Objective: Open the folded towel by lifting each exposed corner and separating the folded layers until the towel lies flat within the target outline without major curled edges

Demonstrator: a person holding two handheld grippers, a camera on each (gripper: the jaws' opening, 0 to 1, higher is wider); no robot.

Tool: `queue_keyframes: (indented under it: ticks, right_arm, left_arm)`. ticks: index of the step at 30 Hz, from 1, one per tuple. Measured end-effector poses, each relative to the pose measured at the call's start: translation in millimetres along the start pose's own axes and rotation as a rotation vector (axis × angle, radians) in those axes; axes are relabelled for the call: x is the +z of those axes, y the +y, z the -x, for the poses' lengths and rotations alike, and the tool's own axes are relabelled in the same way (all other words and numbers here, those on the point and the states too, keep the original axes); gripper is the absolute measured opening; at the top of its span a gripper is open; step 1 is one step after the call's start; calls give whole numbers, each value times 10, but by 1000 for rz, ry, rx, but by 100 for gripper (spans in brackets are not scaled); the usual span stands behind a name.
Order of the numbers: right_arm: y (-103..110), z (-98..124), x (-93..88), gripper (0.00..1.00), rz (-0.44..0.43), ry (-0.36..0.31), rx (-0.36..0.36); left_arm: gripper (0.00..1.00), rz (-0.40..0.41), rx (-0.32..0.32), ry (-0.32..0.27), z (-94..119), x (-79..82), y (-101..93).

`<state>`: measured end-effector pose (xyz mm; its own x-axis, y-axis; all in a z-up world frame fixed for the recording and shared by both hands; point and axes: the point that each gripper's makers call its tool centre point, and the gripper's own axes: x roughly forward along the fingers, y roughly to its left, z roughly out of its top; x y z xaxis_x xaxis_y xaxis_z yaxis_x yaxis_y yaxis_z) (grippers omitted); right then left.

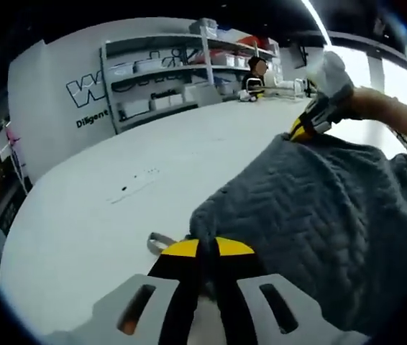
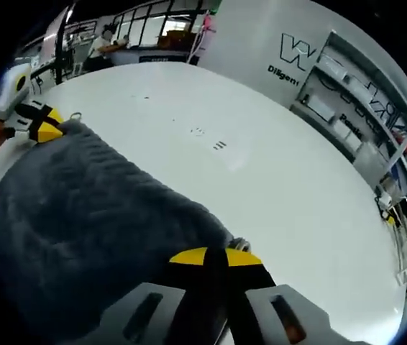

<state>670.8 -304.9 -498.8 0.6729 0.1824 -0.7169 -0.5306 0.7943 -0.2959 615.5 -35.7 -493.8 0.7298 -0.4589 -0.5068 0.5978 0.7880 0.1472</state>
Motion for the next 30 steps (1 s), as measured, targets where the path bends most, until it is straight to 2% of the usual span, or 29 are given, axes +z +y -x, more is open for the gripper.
queue_keyframes:
  ticks: [3,9,14,17,26,30]
  right_arm:
    - [-39,-95,95,3,5,-8,-21]
    - [24,-207,262,3,27,-11,-46]
    - [122,-306,439,3,55,-28,-40]
    - [187,-368,553,3,51,-37,-25]
    - [568,-517,905,3,129,-64,15]
    - [761,-569,1055,3,186,-66,27]
  left_arm:
    - [5,1,11,-2,3,-9,39]
    - [5,14,27,-1,91,-68,113]
    - [4,47,45,3,172,-123,199]
    - [4,54,57,26,244,-167,241]
    - [4,13,94,103,556,-360,300]
    - [4,10,84,128,746,-456,222]
